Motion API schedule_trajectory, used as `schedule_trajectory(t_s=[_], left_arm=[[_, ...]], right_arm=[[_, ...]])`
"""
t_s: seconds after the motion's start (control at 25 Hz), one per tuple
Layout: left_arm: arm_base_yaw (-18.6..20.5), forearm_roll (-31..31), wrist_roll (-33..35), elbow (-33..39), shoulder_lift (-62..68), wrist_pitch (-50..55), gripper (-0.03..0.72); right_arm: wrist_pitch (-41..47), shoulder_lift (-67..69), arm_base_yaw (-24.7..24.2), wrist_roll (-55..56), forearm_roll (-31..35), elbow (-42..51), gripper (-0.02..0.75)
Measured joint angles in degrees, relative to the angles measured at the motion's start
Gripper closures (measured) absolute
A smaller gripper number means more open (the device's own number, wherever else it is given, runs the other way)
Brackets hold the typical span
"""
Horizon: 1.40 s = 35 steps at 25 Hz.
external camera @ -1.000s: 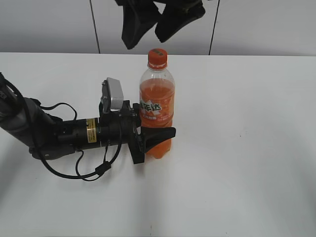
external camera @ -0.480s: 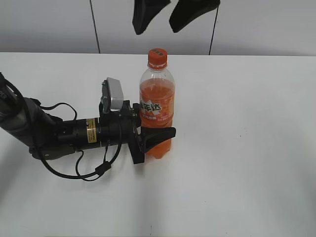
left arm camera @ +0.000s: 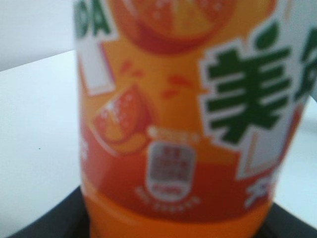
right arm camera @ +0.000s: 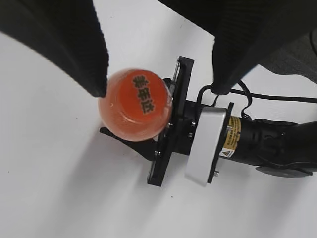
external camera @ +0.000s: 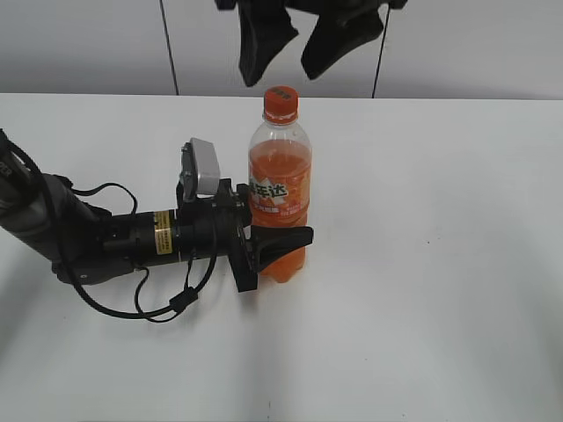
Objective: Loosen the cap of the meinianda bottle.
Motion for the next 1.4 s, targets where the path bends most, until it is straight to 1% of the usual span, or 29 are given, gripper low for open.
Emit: schedule_trajectory(t_s=[0.24,0.6,1.08,1.12,1.2,1.28,1.32,1.4], left_arm=[[0.0,0.0,0.0,0.0,0.0,0.0,0.293],[0.0,0.0,0.0,0.0,0.0,0.0,0.293],[0.0,0.0,0.0,0.0,0.0,0.0,0.293],[0.0,0.0,0.0,0.0,0.0,0.0,0.293],[0.0,0.0,0.0,0.0,0.0,0.0,0.293],[0.0,-0.2,0.0,0.0,0.0,0.0,0.293],[0.0,-0.3,0.0,0.0,0.0,0.0,0.293],[0.0,-0.3,0.0,0.0,0.0,0.0,0.293]], right_arm=[[0.0,2.9,0.0,-1.0,-0.2,0.1,0.245],[0.0,3.1,0.0,-1.4,-2.8,0.1,0.245],[0.0,4.4,0.0,-1.5,-3.2,0.1,0.250],[0.0,4.4,0.0,-1.5,-3.5,0.1,0.265],[0.0,4.4,0.0,-1.5,-3.8,0.1,0.322],[-0.1,4.4,0.0,-1.6,-3.7,0.1,0.430],[-0.1,4.4,0.0,-1.8,-3.7,0.1,0.472],[-0.2,4.4,0.0,-2.8,-3.8,0.1,0.470]])
